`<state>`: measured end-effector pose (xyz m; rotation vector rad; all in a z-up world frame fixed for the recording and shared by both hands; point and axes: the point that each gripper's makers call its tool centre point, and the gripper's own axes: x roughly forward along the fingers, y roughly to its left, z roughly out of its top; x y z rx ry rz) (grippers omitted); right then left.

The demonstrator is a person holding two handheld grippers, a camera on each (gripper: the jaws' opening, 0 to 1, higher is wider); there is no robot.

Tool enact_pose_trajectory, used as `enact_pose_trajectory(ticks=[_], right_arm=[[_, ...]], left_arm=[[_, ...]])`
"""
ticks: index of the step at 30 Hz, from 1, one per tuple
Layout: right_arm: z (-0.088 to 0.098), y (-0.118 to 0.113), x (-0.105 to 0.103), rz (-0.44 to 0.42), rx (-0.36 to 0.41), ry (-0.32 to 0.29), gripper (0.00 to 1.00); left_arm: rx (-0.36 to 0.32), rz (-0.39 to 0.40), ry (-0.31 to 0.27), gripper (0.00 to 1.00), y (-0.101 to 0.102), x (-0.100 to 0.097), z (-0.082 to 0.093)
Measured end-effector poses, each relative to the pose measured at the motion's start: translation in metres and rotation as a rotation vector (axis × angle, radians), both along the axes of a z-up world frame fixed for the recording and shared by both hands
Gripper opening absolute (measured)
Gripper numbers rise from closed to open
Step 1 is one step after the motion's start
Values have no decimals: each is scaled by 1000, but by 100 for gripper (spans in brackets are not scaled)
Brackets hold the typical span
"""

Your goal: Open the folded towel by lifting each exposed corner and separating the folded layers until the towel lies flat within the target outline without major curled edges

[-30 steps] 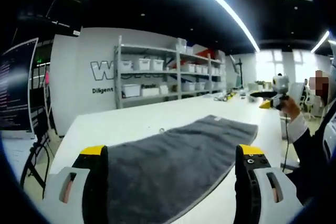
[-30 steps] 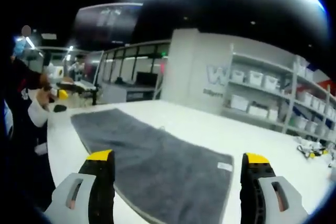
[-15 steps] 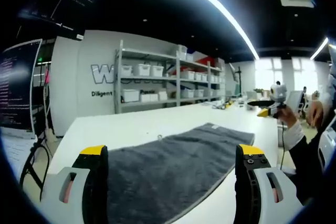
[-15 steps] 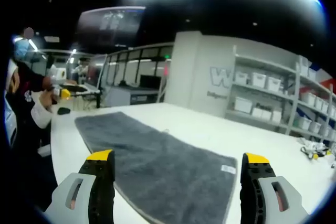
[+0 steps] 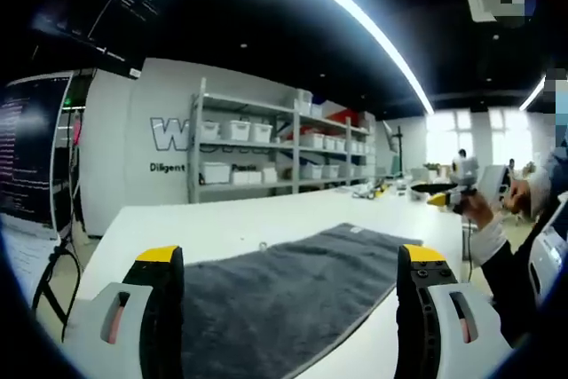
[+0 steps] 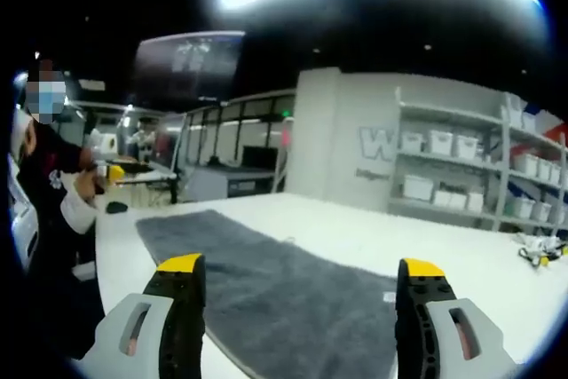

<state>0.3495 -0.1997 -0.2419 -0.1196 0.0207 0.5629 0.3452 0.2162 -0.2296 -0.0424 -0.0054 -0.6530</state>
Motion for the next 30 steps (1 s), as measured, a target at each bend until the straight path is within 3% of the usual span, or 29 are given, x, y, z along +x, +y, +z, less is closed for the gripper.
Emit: enact_pose_trajectory(ticks=[12, 21, 30], right_arm=[[4, 1, -3, 0, -23, -16, 89], [1, 2, -3, -11, -57, -8, 99], [3, -1, -3, -21, -50, -12, 99]], left_arm=[[21, -3, -5, 99, -3, -6, 3], [35, 21, 0, 100, 1, -4, 0], [38, 30, 2, 100, 6, -5, 1]])
